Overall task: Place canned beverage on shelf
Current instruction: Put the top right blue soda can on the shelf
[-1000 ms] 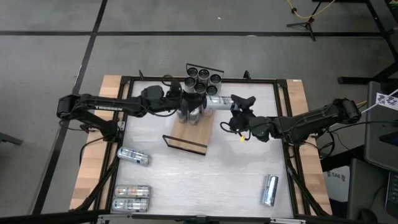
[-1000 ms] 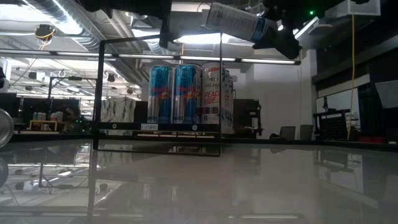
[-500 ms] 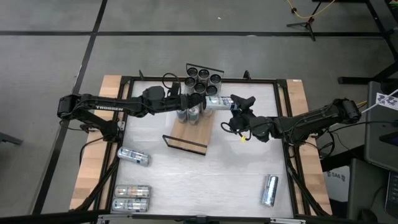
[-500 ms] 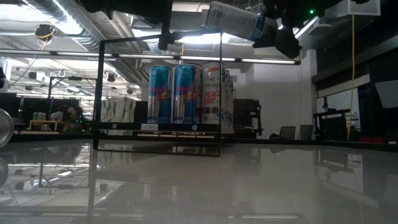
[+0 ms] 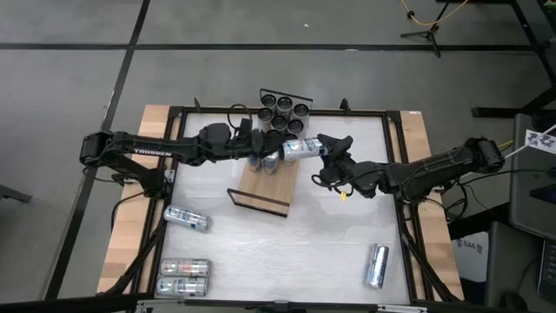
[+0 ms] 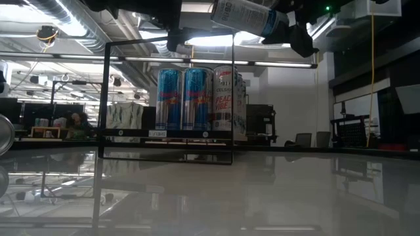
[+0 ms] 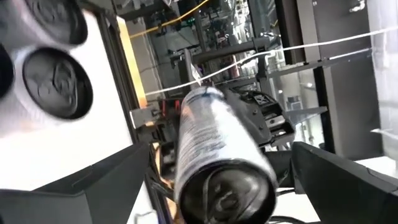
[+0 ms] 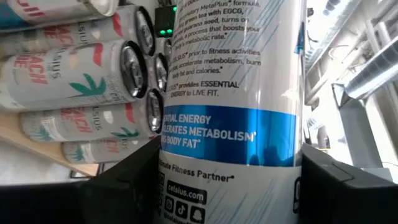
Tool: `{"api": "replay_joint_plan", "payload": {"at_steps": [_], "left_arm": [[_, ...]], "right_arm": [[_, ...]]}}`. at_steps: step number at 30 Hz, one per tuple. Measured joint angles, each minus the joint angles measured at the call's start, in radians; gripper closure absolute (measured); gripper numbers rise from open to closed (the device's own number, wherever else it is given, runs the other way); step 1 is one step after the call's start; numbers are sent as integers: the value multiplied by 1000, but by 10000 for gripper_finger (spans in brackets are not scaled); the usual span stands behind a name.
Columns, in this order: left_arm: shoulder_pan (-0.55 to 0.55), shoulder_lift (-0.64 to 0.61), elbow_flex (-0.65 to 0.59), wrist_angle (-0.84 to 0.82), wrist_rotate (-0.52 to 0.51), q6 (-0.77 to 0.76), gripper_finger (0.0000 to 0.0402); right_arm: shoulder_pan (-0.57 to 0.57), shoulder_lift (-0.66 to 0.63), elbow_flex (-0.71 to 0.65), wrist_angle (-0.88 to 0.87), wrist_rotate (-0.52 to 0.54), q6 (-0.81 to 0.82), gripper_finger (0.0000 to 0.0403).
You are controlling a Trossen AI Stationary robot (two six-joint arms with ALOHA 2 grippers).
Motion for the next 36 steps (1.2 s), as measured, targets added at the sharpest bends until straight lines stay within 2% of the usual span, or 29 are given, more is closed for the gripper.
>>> {"api": "replay_joint_plan", "payload": {"at_steps": [7,17,29,36], "left_arm": [[-33,0,0,0,-26,-97,11],[-86,8,0,-3,-139,-144,11],[-129,81,1,52,-233,-270,11],[-129,142,11,109,-238,-345,11]], "right_arm": [[0,0,0,21,-35,-92,148],[0,0,0,22,-46,-98,148],[0,0,0,9,-52,-105,148],[0,0,0,-2,-56,-124,148]]}}
